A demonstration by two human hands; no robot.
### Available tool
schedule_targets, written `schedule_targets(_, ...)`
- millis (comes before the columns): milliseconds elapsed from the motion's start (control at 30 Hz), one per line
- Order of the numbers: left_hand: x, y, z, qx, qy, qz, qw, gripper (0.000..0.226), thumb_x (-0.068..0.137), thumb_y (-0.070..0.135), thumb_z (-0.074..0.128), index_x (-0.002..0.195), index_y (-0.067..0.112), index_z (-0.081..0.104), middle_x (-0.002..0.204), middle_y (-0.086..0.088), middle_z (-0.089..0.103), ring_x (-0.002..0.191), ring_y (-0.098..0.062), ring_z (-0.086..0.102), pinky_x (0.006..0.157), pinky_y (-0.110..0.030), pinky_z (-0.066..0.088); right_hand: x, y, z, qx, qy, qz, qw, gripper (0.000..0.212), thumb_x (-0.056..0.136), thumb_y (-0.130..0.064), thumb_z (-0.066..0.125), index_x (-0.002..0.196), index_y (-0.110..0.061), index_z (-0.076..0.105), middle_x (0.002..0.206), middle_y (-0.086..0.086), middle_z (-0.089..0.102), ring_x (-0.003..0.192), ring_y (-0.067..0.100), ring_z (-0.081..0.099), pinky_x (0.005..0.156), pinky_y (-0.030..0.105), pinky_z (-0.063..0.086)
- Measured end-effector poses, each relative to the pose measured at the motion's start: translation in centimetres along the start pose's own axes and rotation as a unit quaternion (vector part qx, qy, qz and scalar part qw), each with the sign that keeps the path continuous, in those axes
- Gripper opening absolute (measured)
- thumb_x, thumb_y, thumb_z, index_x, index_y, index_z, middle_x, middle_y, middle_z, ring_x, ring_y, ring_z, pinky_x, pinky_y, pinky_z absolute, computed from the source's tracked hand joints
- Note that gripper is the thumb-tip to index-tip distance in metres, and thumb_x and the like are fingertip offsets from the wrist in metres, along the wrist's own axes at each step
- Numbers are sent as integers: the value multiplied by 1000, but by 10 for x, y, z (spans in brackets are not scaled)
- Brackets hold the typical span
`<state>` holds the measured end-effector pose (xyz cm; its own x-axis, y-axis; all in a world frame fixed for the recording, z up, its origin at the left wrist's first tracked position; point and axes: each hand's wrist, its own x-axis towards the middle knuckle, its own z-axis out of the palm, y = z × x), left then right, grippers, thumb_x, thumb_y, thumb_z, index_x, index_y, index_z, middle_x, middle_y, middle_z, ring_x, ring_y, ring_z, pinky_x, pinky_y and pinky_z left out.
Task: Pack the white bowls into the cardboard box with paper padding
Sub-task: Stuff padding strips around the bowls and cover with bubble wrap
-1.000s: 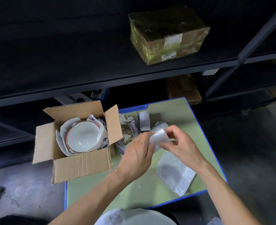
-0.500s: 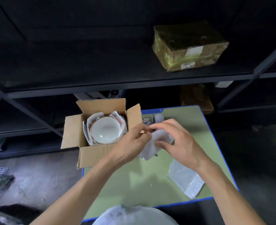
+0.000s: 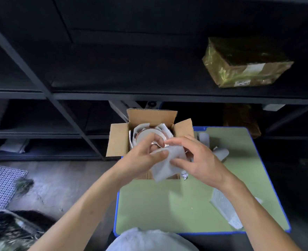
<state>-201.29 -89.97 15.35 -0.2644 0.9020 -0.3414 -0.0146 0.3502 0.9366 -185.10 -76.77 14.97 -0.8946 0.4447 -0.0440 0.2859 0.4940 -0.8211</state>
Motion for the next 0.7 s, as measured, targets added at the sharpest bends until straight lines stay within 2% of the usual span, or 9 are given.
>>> schedule_targets(67, -3, -5, -11, 0, 20, 1, 1000, 21, 85, 40, 64, 96, 26, 53, 72, 3, 46, 77, -18, 44, 74, -35, 31, 7, -5, 12, -3, 0, 3, 1000, 48, 85, -22, 72, 123, -47, 59, 119, -21, 54, 111, 8, 56, 87, 22, 49)
schedule_targets(133, -8, -10, -21, -9, 27, 0, 1000, 18, 90, 38, 65, 96, 24, 55, 74, 5, 49, 76, -13, 47, 70, -31, 35, 13, -11, 22, -11, 3, 0, 1000, 47, 84, -19, 74, 124, -41, 61, 122, -21, 53, 118, 4, 53, 88, 13, 43)
schedule_targets(200, -13, -14, -32, -7, 37, 4, 999, 16, 97, 37, 59, 98, 20, 58, 76, 8, 49, 73, -9, 44, 67, -27, 34, 19, -17, 32, -23, 1, -2, 1000, 46, 83, -19, 77, 124, -35, 64, 121, -20, 52, 116, 2, 52, 87, 9, 39)
schedule_targets(300, -19, -18, -45, -3, 51, -30, 998, 21, 96, 36, 54, 101, 16, 60, 89, 0, 50, 82, -15, 43, 75, -33, 32, 25, -27, 45, -62, -9, -11, 998, 45, 82, -23, 78, 124, -33, 64, 117, -20, 51, 113, 3, 52, 92, 16, 42)
schedule_targets(400, -22, -20, -57, 30, 53, -67, 996, 19, 103, 27, 45, 104, 14, 59, 91, -1, 53, 83, -16, 45, 77, -33, 33, 32, -35, 58, -92, -13, -30, 995, 37, 84, -27, 75, 118, -34, 63, 112, -20, 52, 109, 4, 54, 90, 22, 45)
schedule_targets(467, -23, -19, -62, 69, 44, -71, 994, 27, 104, 34, 40, 106, 14, 59, 93, -2, 54, 83, -15, 46, 76, -32, 35, 37, -38, 63, -112, -1, -36, 993, 25, 86, -26, 71, 109, -33, 64, 105, -20, 54, 100, 3, 55, 84, 26, 48)
schedule_targets(533, -24, -20, -67, 114, 22, -58, 992, 37, 103, 49, 37, 107, 20, 60, 96, -3, 57, 84, -14, 49, 75, -31, 39, 41, -38, 66, -142, 12, -34, 989, 11, 89, -29, 67, 99, -31, 63, 95, -18, 56, 88, 4, 54, 77, 34, 50)
schedule_targets(600, -24, -24, -71, 157, 8, -36, 987, 36, 97, 61, 42, 108, 30, 57, 93, 4, 57, 81, -12, 51, 70, -28, 40, 46, -36, 66, -155, 15, -29, 987, 8, 91, -37, 64, 96, -31, 61, 91, -17, 58, 85, 6, 54, 72, 38, 50)
schedule_targets(700, -21, -32, -78, 188, 26, 6, 982, 27, 92, 54, 61, 109, 36, 50, 95, 10, 58, 75, -5, 52, 60, -15, 40, 51, -30, 63, -133, 3, 3, 991, 16, 93, -45, 62, 105, -38, 54, 87, -19, 57, 81, 8, 54, 69, 33, 50)
